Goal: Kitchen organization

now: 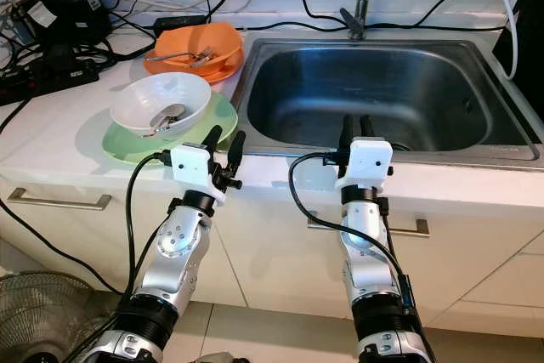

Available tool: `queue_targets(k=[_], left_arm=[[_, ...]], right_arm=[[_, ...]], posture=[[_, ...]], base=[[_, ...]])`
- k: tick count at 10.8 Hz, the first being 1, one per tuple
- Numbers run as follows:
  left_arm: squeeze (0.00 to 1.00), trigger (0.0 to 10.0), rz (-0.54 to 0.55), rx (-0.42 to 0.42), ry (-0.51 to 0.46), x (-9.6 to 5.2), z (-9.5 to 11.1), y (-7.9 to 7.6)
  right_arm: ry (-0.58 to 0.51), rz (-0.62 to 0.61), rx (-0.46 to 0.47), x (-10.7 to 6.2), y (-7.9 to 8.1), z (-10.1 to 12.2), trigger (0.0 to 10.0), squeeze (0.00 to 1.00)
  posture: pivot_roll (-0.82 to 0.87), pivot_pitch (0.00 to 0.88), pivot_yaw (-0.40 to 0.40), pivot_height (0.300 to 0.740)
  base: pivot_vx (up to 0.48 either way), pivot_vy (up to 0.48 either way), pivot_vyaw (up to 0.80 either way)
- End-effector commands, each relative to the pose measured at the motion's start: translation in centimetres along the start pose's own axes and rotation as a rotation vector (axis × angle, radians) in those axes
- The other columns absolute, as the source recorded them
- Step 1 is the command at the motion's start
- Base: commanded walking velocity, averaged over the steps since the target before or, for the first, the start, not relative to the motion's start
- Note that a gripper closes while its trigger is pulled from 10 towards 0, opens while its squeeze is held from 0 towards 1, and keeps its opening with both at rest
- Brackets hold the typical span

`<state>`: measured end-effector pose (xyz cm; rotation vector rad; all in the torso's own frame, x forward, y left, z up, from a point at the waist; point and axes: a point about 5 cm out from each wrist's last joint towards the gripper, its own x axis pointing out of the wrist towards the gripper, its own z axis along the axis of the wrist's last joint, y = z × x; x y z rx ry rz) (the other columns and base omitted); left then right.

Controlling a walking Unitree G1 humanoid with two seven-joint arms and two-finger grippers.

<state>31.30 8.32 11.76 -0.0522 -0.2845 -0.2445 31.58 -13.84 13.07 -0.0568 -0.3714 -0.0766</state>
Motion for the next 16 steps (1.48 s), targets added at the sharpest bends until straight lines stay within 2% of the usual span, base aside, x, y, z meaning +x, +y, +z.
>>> queue_targets(k=[1, 16], left_arm=[[0.0, 10.0, 0.005, 0.008, 0.003, 0.08, -0.08, 0.07], [0.0, 10.0, -0.001, 0.011, 0.0, 0.06, -0.02, -0.03]], right_arm=[[-0.029, 0.0, 0.005, 0.26, 0.15, 0.73, 10.0, 0.0], [-0.024, 0.003, 0.009, 0.2, 0.25, 0.76, 10.0, 0.0]], posture=[[0.06, 0.0, 0.07, 0.74], [0.06, 0.0, 0.068, 0.74]], base=[[0.0, 0.0, 0.0], [0.0, 0.0, 0.0]])
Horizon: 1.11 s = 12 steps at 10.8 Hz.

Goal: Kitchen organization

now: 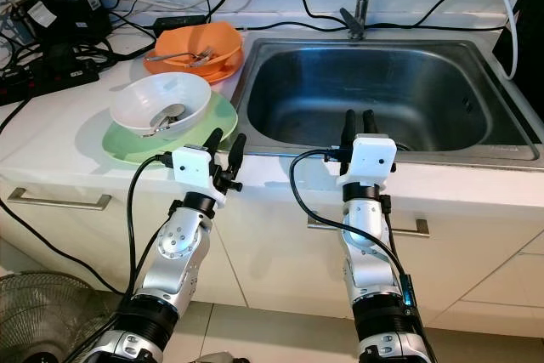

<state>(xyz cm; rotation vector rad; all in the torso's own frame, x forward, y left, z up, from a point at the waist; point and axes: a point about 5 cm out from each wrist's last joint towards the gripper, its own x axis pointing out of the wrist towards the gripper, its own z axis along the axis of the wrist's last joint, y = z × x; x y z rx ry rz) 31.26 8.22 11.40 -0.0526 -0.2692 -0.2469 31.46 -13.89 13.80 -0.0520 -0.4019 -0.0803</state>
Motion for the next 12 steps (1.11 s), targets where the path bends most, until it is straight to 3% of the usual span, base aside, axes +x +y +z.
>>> queue_targets(k=[1, 8, 12], left_arm=[[0.0, 10.0, -0.011, 0.027, -0.039, 0.4, 0.8, -0.1], [0.0, 10.0, -0.031, 0.048, -0.067, 0.6, 1.4, -0.6], [0.0, 10.0, -0.136, 0.18, -0.239, 1.4, 5.8, -1.3]], right_arm=[[0.007, 0.009, 0.006, 0.0, 0.4, 0.0, 10.0, 0.0], [0.011, 0.011, 0.007, 0.0, 0.5, 0.0, 10.0, 0.0], [0.02, 0.02, 0.009, -0.1, 0.7, -0.2, 10.0, 0.0]], posture=[[0.06, 0.0, 0.069, 0.74], [0.06, 0.0, 0.067, 0.74], [0.07, 0.0, 0.063, 0.74]], base=[[0.0, 0.0, 0.0], [0.0, 0.0, 0.0], [0.0, 0.0, 0.0]])
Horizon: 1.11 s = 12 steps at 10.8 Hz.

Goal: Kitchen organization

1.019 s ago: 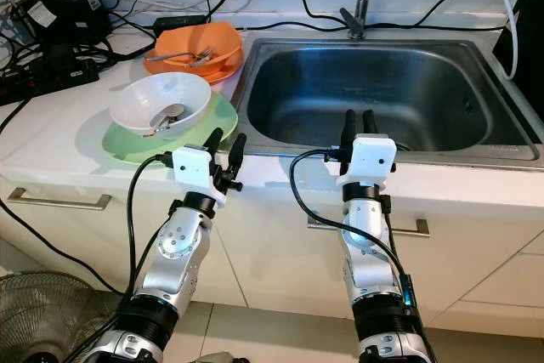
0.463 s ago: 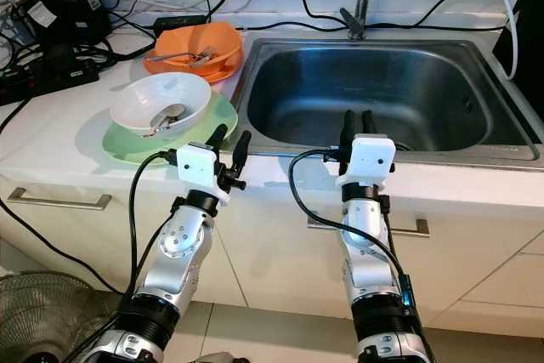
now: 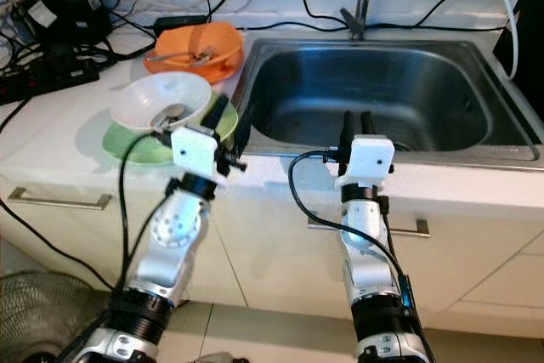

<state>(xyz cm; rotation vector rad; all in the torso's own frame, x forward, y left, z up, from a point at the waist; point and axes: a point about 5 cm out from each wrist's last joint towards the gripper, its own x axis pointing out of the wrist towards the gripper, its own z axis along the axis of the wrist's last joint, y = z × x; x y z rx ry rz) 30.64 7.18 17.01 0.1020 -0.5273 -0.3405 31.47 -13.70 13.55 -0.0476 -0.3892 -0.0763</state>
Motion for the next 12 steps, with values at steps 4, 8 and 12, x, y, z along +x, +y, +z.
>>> queue_targets(k=[4, 8, 12], left_arm=[[0.0, 10.0, -0.033, 0.075, -0.112, 1.5, 3.7, 0.3], [0.0, 10.0, 0.103, 0.147, -0.109, -0.4, 6.4, 5.0], [0.0, 10.0, 0.199, 0.183, 0.022, -4.5, 5.7, 6.1]], right_arm=[[0.013, 0.017, 0.005, 0.0, 0.6, -0.1, 10.0, 0.0], [0.021, 0.02, 0.01, -0.2, 0.7, -0.3, 10.0, 0.0], [0.028, 0.031, 0.016, -0.1, 1.0, -0.4, 10.0, 0.0]], posture=[[0.07, 0.0, 0.062, 0.74], [0.09, 0.0, 0.06, 0.74], [0.11, 0.0, 0.053, 0.74]], base=[[0.0, 0.0, 0.0], [0.0, 0.0, 0.0], [0.0, 0.0, 0.0]])
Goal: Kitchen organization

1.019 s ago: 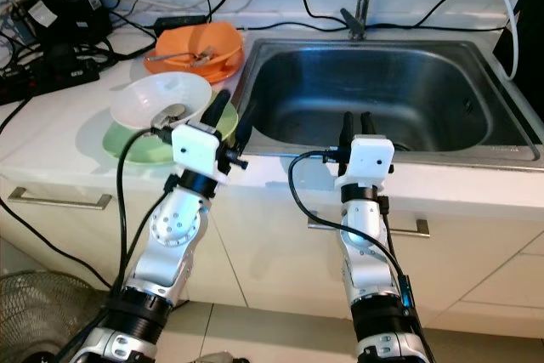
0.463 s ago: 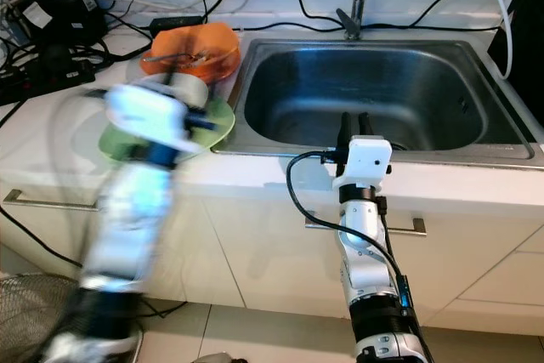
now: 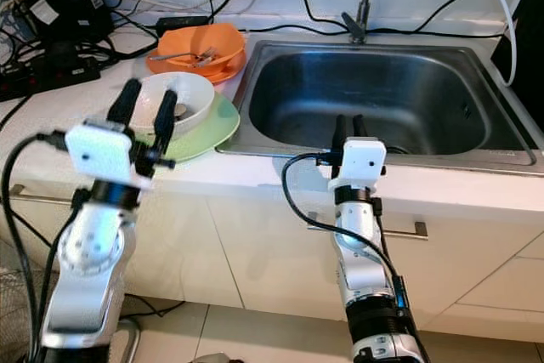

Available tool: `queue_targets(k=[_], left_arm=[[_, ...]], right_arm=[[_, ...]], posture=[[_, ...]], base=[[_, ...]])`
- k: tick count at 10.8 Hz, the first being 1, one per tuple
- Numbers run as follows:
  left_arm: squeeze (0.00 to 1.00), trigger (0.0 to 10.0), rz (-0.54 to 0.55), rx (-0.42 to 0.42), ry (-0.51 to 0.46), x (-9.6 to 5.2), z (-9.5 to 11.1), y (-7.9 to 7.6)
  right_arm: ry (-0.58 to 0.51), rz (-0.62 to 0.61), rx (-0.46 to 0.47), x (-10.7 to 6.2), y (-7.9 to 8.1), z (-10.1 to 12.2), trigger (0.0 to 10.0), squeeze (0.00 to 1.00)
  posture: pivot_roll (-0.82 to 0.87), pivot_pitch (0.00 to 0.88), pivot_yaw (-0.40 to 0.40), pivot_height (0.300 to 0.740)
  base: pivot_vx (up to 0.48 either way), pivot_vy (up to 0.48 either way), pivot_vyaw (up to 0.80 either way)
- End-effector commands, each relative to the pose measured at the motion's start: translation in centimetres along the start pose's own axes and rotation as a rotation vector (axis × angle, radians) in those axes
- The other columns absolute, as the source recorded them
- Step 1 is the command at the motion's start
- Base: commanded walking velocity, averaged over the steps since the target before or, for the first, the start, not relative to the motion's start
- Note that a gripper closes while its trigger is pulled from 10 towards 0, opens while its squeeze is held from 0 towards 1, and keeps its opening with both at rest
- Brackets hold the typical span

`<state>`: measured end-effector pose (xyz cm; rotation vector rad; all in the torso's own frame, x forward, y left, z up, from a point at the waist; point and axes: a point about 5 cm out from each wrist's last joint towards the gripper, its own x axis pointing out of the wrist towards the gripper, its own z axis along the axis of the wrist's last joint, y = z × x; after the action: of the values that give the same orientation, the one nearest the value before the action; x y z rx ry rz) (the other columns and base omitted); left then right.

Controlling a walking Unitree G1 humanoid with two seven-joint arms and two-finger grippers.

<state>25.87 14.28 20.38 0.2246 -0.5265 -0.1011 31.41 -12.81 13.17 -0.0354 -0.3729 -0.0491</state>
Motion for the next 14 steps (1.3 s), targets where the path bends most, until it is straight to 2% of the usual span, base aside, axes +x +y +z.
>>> queue_targets(k=[1, 3, 5, 7, 14], left_arm=[[0.0, 10.0, 0.023, 0.019, 0.0, -0.3, 0.3, 0.2], [0.0, 10.0, 0.091, 0.035, 0.038, -1.6, 0.2, 0.7], [0.0, 10.0, 0.112, 0.058, 0.066, -2.5, 0.0, 1.0], [0.0, 10.0, 0.139, 0.069, 0.114, -3.3, -1.2, 1.2], [0.0, 10.0, 0.083, 0.064, 0.112, -1.2, -2.0, 0.6]], right_arm=[[0.013, 0.009, 0.0, 0.1, 0.2, -0.2, 10.0, 0.0], [0.013, 0.017, 0.002, 0.1, 0.3, -0.2, 10.0, 0.0], [0.011, 0.015, 0.002, 0.2, 0.3, -0.1, 10.0, 0.0], [0.013, 0.028, 0.008, 0.4, 0.7, -0.2, 10.0, 0.0], [0.012, 0.021, 0.009, 0.2, 0.6, -0.2, 10.0, 0.0]], posture=[[0.11, 0.0, 0.053, 0.74], [0.12, 0.0, 0.049, 0.74], [0.13, 0.0, 0.042, 0.74], [0.13, 0.0, 0.037, 0.74], [0.12, 0.0, 0.045, 0.74]], base=[[0.0, 0.0, 0.0], [0.0, 0.0, 0.0], [0.0, 0.0, 0.0], [0.0, 0.0, 0.0], [0.0, 0.0, 0.0]])
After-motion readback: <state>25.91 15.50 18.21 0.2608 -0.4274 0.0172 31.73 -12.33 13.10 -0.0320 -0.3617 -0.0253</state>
